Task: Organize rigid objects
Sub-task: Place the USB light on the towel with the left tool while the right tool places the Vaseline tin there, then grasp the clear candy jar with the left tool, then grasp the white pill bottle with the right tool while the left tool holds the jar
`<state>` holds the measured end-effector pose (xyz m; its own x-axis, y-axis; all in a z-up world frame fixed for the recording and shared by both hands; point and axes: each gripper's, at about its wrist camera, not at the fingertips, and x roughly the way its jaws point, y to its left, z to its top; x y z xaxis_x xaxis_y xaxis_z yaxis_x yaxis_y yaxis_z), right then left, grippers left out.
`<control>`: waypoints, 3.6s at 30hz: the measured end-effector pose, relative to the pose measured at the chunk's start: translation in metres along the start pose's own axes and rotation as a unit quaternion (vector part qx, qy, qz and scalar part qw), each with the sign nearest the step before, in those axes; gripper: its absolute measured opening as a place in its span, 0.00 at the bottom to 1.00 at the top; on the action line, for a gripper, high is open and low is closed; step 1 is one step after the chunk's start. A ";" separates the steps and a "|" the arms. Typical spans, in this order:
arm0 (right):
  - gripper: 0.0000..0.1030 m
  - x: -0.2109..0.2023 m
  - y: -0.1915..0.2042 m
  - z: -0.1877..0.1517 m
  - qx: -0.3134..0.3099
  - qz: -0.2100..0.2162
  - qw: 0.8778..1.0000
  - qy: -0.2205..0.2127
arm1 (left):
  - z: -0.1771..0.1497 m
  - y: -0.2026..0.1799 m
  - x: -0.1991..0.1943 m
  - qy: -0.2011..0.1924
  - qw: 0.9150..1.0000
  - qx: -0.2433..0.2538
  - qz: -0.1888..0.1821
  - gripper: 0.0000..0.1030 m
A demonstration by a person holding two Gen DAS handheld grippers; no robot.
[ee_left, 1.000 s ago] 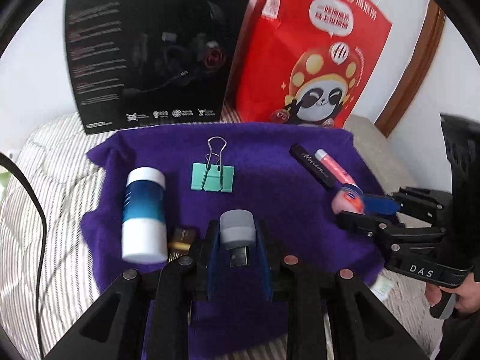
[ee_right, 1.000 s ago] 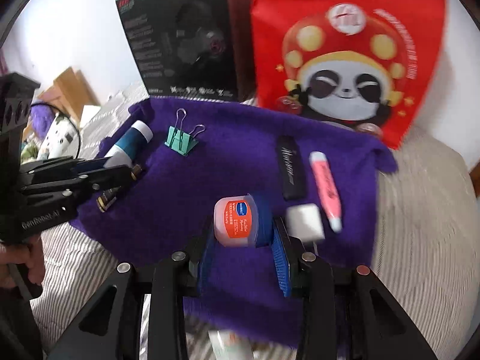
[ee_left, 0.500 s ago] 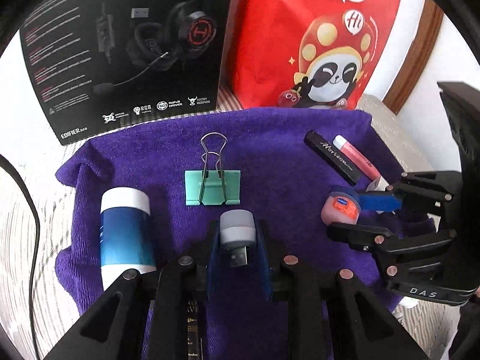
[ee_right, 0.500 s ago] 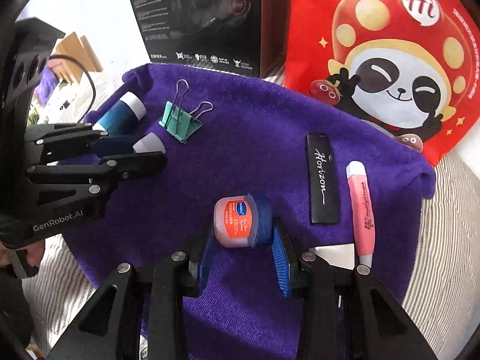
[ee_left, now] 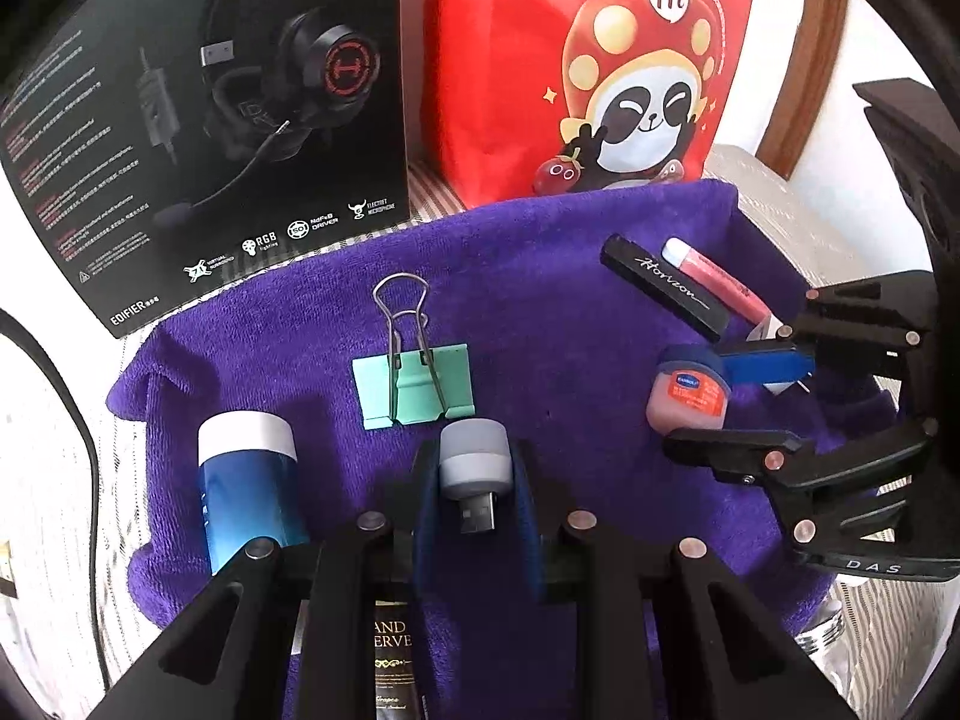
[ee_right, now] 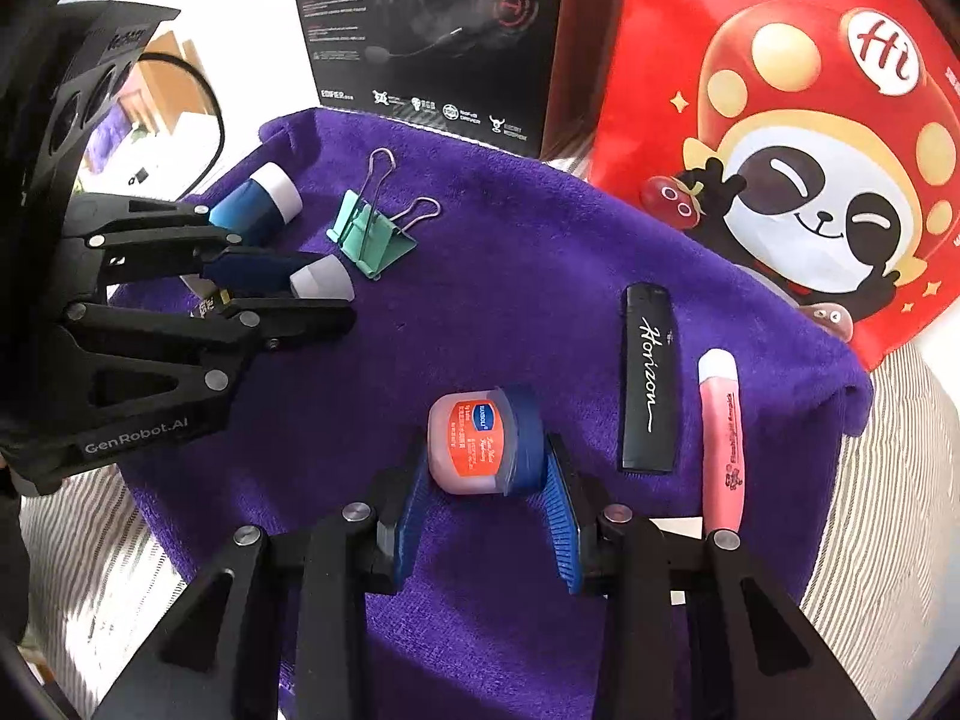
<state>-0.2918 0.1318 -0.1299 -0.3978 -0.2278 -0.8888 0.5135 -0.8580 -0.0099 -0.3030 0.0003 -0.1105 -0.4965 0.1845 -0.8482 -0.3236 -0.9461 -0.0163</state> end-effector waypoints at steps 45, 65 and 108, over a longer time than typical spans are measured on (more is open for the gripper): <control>1.00 -0.123 0.011 -0.119 0.129 -0.049 0.989 -0.051 | -0.103 -0.054 -0.124 -0.068 0.993 -0.094 -0.018 1.00; 1.00 -0.147 -0.007 -0.241 0.214 -0.066 0.974 -0.040 | -0.130 -0.147 -0.061 -0.021 0.997 -0.061 0.052 0.76; 0.48 -0.057 0.025 -0.140 0.046 -0.008 0.996 -0.079 | -0.174 -0.063 -0.099 -0.051 0.989 -0.135 0.020 0.38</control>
<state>-0.1502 0.1881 -0.1438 -0.5230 -0.2768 -0.8061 0.4378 -0.8987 0.0246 -0.0930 -0.0045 -0.1180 -0.5873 0.1584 -0.7937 -0.0827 -0.9873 -0.1359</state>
